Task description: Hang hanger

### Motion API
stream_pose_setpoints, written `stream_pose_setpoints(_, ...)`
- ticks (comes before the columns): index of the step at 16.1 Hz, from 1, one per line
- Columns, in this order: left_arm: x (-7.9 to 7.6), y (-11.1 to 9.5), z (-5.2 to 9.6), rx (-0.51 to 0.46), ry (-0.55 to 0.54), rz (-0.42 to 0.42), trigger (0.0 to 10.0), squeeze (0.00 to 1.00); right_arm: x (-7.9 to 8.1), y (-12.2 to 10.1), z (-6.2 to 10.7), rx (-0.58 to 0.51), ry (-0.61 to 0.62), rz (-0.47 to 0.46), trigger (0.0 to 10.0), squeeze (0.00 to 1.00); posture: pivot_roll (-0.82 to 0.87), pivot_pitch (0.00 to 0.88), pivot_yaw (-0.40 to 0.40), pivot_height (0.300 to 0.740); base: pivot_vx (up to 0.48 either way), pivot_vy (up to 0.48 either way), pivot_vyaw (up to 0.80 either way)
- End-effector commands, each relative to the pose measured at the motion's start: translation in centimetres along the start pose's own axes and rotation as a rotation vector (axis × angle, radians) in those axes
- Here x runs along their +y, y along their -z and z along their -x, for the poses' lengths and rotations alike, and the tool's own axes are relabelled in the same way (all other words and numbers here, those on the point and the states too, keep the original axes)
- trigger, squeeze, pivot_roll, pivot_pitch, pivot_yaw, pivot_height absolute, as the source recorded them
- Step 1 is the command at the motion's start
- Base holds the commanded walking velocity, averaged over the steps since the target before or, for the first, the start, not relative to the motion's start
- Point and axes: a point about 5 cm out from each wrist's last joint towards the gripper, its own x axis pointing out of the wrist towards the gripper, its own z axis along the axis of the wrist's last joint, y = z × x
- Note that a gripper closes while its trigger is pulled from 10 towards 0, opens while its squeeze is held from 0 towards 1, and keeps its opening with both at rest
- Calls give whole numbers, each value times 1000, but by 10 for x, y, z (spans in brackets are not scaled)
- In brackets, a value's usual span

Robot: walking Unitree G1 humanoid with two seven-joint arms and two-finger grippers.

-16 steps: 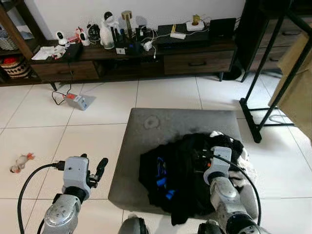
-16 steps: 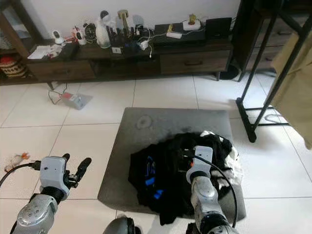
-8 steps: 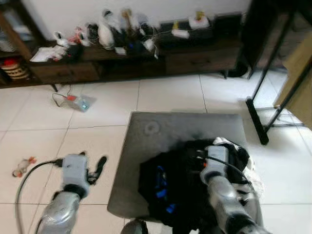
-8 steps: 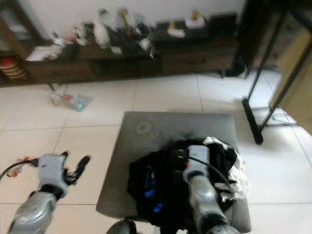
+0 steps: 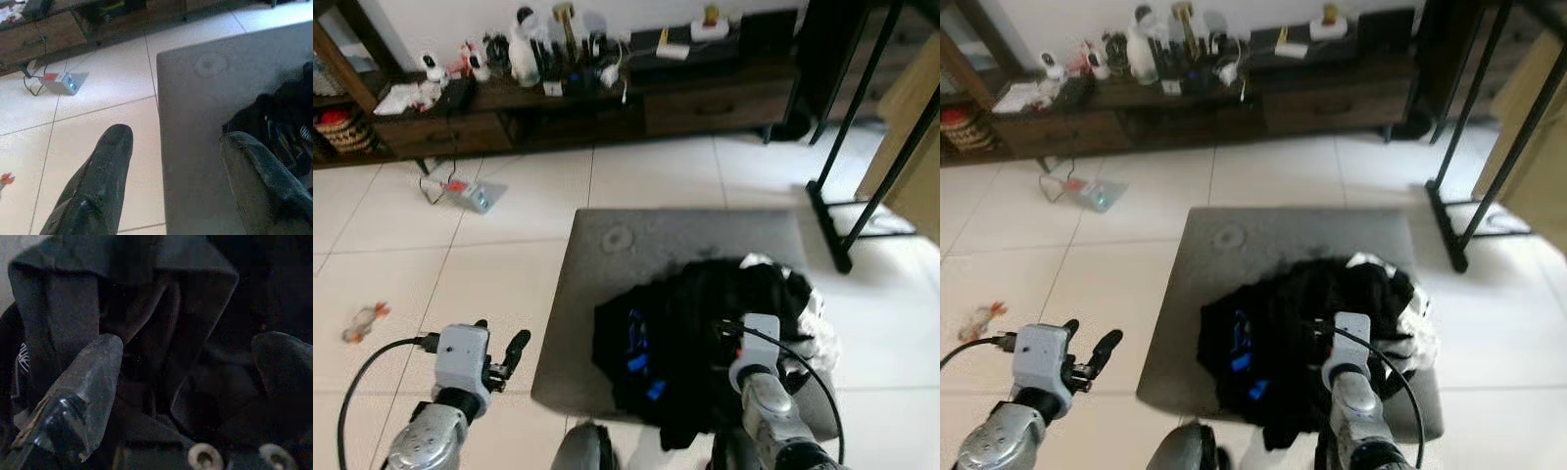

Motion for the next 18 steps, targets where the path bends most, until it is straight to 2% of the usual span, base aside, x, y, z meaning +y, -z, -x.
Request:
stream_pose_setpoints(1,3,3,8,32,8,0,10000,0,9,-2,0,-14,-51,26,10000,1000,153,357,153,651,0,0,0)
stream_pose_setpoints(2,5,3,12,37,8,-4,10000,0,12,-5,-1,-31,-70,73,10000,1000,157,363,157,651,0,0,0)
stream_pose_setpoints(3,7,2,17,47,5,-9,10000,0,16,-15,-3,-73,-94,150,10000,27,176,381,170,651,0,0,0)
stream_pose_setpoints(4,9,2,22,63,6,-17,10000,0,16,-25,-6,-112,-83,201,10000,0,184,391,177,651,0,0,0)
stream_pose_setpoints(8,16,1,36,103,14,-38,10000,0,-5,-62,-12,-260,121,226,10000,0,205,427,198,651,0,0,0)
stream_pose_setpoints(11,16,1,41,129,22,-42,10000,0,-14,-66,-11,-292,231,254,10000,0,217,442,210,651,0,0,0)
stream_pose_setpoints(13,16,0,42,136,25,-42,10000,0,-23,-62,-10,-273,293,260,10000,0,222,450,218,651,0,0,0)
stream_pose_setpoints(17,17,0,45,151,31,-44,10000,0,-22,-54,-11,-201,218,244,10000,0,222,448,223,651,0,0,0)
stream_pose_setpoints(18,17,-1,45,151,33,-44,10000,0,-17,-53,-13,-167,156,270,10000,0,221,448,224,651,0,0,0)
